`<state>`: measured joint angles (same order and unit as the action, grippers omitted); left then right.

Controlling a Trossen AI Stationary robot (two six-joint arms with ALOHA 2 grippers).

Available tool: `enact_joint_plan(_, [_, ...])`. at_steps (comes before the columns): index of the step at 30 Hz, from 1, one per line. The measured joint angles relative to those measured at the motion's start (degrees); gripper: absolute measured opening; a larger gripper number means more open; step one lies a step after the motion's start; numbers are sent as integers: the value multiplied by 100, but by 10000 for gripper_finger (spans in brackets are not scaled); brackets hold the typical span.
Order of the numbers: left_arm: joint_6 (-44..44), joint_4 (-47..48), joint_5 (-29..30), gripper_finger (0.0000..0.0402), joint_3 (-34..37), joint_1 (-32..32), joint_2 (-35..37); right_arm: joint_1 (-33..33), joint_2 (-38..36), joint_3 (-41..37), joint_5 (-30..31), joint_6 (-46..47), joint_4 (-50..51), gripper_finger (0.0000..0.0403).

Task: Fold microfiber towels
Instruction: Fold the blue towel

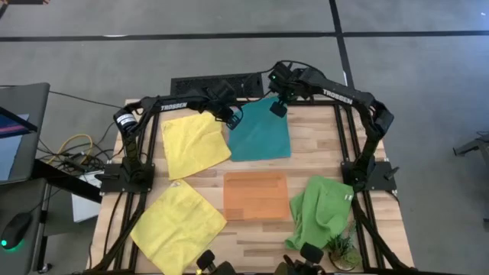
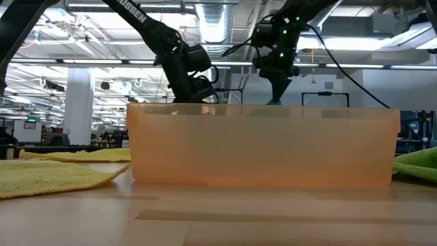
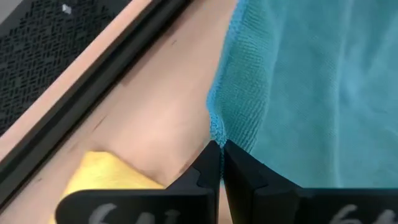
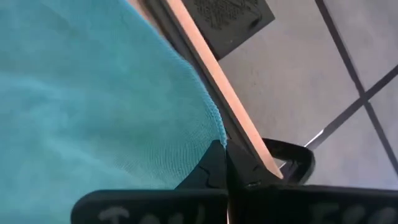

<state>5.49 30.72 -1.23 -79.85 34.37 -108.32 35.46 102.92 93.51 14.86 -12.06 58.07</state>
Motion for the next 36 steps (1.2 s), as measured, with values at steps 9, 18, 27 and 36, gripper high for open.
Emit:
enact_joint_plan(9, [-8, 320, -39, 0, 0, -378, 113, -17, -408, -319, -336, -140, 426, 2])
enact_joint_plan(18, [-65, 827, -45, 0, 0, -565, 165, -287, -674, -905, -762, -117, 481, 2])
enact_joint_plan(27, [-158, 1076, -335, 0, 0, -791, 165, -641, -853, -1251, -1040, 2, 408, 2])
enact_joint_plan(36, [-441, 1486, -364, 0, 0, -1098, 165, -930, -855, -1722, -1356, -41, 496, 2])
